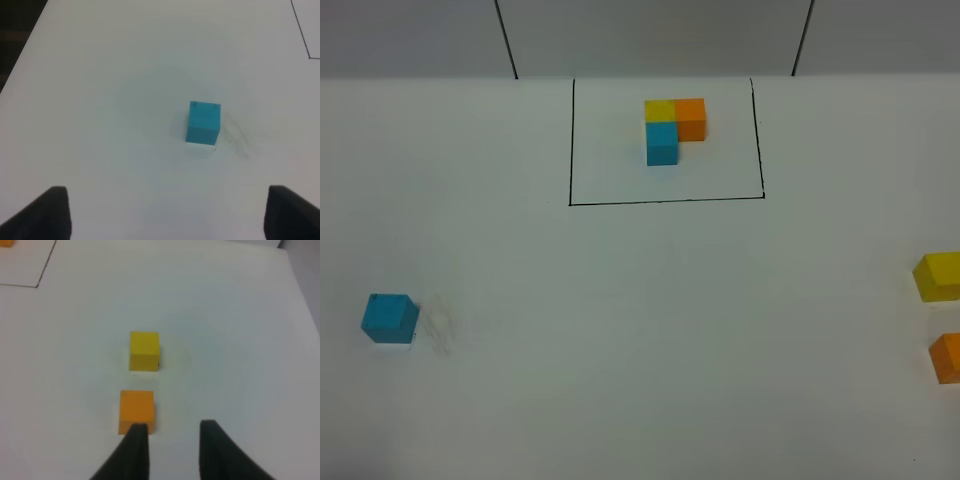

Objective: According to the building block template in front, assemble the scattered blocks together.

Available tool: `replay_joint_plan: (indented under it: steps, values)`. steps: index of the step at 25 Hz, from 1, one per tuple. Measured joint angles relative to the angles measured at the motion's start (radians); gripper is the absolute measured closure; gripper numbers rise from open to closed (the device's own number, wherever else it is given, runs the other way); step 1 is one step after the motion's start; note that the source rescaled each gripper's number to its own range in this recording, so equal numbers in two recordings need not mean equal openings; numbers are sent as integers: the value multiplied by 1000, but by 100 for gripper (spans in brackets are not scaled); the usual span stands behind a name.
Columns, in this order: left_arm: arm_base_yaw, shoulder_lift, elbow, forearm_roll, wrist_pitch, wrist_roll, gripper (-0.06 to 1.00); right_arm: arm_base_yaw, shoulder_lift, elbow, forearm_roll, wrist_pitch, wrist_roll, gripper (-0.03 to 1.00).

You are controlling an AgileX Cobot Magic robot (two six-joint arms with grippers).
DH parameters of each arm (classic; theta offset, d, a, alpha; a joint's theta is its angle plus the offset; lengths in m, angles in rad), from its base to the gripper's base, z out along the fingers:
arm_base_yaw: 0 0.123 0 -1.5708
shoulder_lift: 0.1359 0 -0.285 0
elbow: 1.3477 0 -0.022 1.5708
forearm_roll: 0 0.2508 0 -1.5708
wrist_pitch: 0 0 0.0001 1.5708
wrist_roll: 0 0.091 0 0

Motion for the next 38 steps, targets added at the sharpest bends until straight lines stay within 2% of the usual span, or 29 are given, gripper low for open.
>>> replay_joint_plan:
  steps: [30, 34, 38]
  values:
    - [0, 8, -1, 2, -2, -1, 29, 0, -1, 0, 0, 0, 0, 97]
    - [0, 110, -44, -8, -53, -28, 29, 0, -1, 0, 0, 0, 0, 97]
    - [0, 313, -116, -17, -96, -33, 29, 0, -1, 0, 0, 0, 0, 97]
